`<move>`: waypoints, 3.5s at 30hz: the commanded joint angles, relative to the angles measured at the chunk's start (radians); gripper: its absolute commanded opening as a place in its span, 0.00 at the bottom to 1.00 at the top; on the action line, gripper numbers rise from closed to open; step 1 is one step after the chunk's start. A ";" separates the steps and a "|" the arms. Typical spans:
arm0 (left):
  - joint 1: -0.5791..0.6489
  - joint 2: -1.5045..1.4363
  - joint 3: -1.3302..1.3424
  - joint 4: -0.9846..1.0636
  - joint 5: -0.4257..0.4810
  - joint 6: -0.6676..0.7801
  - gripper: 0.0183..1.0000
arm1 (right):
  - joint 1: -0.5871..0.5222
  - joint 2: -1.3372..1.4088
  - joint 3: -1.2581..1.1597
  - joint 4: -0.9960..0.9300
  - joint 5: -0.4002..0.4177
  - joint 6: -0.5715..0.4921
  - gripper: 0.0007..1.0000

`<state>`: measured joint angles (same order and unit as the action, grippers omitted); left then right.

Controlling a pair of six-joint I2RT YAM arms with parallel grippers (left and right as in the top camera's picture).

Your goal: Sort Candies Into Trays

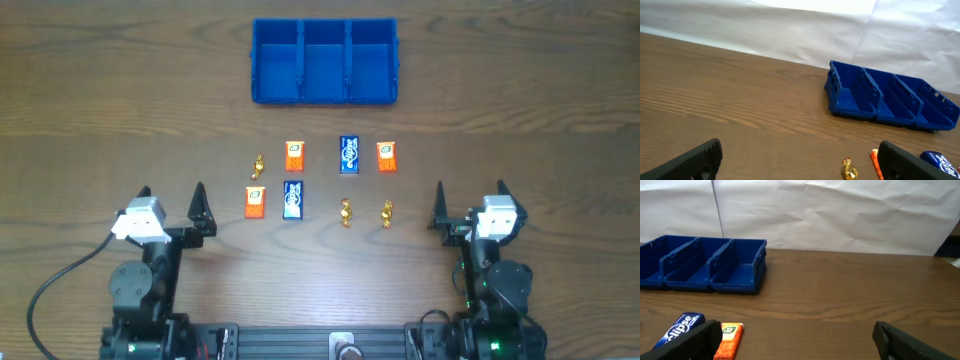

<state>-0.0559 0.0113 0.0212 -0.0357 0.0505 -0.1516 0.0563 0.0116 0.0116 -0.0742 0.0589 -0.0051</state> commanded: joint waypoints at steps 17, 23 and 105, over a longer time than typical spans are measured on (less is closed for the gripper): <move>-0.114 0.784 0.769 -0.600 0.204 0.036 1.00 | 0.000 -0.009 -0.004 -0.002 -0.006 -0.011 1.00; -0.219 1.191 0.814 -0.560 0.202 0.009 1.00 | 0.000 -0.009 -0.004 -0.002 -0.006 -0.011 1.00; -0.301 2.243 2.113 -0.738 -0.150 -0.140 0.70 | 0.000 -0.009 -0.004 -0.002 -0.006 -0.011 1.00</move>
<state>-0.3550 2.2505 2.1052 -0.7738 -0.1234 -0.2947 0.0563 0.0101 0.0101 -0.0727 0.0582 -0.0082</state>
